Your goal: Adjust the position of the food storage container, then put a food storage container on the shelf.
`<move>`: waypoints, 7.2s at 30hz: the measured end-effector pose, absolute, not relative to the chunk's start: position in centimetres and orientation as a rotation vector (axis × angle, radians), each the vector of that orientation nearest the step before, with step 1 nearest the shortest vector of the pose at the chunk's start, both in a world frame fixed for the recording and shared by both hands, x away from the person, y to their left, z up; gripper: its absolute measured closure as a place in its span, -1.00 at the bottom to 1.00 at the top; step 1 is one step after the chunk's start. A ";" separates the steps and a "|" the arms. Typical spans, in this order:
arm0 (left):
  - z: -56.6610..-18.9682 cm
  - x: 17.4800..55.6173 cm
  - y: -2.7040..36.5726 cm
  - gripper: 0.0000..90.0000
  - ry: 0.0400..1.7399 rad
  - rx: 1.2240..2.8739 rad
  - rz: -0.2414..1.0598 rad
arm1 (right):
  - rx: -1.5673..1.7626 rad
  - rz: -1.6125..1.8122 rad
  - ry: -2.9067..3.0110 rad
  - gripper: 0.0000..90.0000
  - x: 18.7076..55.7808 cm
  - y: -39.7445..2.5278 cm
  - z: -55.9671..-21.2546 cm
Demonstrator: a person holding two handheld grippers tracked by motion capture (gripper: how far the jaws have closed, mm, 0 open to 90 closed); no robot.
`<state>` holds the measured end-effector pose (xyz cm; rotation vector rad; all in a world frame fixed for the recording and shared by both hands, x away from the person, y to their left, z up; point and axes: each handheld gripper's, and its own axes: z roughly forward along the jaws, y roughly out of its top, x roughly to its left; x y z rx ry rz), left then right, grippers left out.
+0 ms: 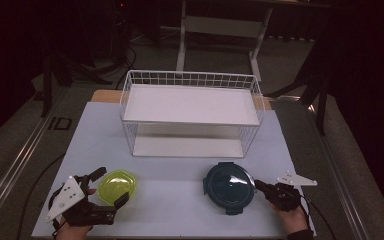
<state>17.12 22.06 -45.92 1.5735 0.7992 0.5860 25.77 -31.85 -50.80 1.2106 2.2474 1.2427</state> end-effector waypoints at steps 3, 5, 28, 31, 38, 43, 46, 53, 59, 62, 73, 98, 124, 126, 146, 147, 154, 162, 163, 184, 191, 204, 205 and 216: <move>-45.9 17.1 22.1 -1.00 0.798 1.574 0.585 | 1.190 1.251 2.273 1.00 25.7 -31.2 -50.8; -45.9 17.1 22.0 -1.00 0.796 1.575 0.584 | 1.182 1.258 2.288 1.00 25.6 -30.9 -50.8; -46.0 17.1 21.7 -1.00 0.780 1.591 0.579 | 1.088 1.297 2.382 1.00 25.8 -27.1 -50.6; -46.0 17.1 21.7 -1.00 0.775 1.593 0.579 | 1.074 1.303 2.395 1.00 25.8 -26.7 -50.6; -46.0 17.1 21.6 -1.00 0.770 1.600 0.577 | 1.069 1.321 2.399 1.00 26.0 -26.0 -50.7; -46.0 17.1 21.5 -1.00 0.767 1.600 0.575 | 1.047 1.317 2.413 1.00 26.1 -25.3 -50.7; -46.0 17.1 21.5 -1.00 0.765 1.601 0.574 | 1.044 1.320 2.419 1.00 26.1 -25.2 -50.6; -45.9 17.0 21.5 -1.00 0.758 1.603 0.582 | 1.011 1.319 2.380 1.00 25.9 -25.0 -49.7; -45.8 16.9 21.1 -1.00 0.712 1.620 0.556 | 0.972 1.359 2.334 1.00 25.3 -25.3 -48.3; -45.6 16.8 20.8 -1.00 0.692 1.622 0.544 | 0.960 1.379 2.319 0.83 25.0 -25.4 -47.7; -43.7 17.2 19.1 -1.00 0.663 1.647 0.442 | 0.918 1.532 2.258 -0.33 24.6 -25.5 -45.7; -40.7 20.3 12.8 -1.00 0.606 1.739 0.285 | 0.825 1.455 2.213 -0.45 24.0 -24.8 -43.6; -45.7 25.6 9.2 -1.00 0.931 1.825 -0.053 | 1.233 1.462 2.314 -0.78 26.3 -25.1 -46.8; -46.2 25.9 9.3 -1.00 0.975 1.820 -0.109 | 1.294 1.476 2.338 -0.78 26.6 -25.1 -47.2; -49.9 27.6 9.5 -0.61 1.286 1.799 -0.327 | 1.569 1.478 2.469 -0.40 28.2 -24.9 -48.6; -50.0 27.6 9.5 -0.55 1.290 1.798 -0.341 | 1.578 1.476 2.468 -0.37 28.2 -24.9 -48.7; -50.4 27.7 9.9 -0.10 1.364 1.769 -0.399 | 1.597 1.454 2.485 -0.25 28.1 -24.9 -48.6; -50.6 27.9 10.0 0.21 1.399 1.720 -0.495 | 1.635 1.441 2.506 -0.12 28.1 -24.8 -48.8; -50.7 27.9 10.1 0.21 1.401 1.717 -0.503 | 1.649 1.445 2.507 -0.11 28.1 -24.9 -48.9; -51.5 28.2 10.2 0.09 1.436 1.663 -0.606 | 2.117 1.476 2.527 0.09 29.6 -25.5 -50.8; -51.9 28.4 10.5 0.12 1.433 1.634 -0.660 | 2.190 1.501 2.545 0.15 30.0 -25.7 -51.2; -51.0 27.8 10.2 0.23 1.405 1.656 -0.635 | 2.164 1.518 2.539 0.22 28.8 -26.0 -50.7; -50.8 27.7 10.2 0.23 1.409 1.662 -0.632 | 2.155 1.526 2.538 0.23 28.7 -26.0 -50.7; -50.1 27.1 9.9 0.26 1.384 1.687 -0.614 | 2.091 1.530 2.530 0.24 28.3 -26.1 -49.7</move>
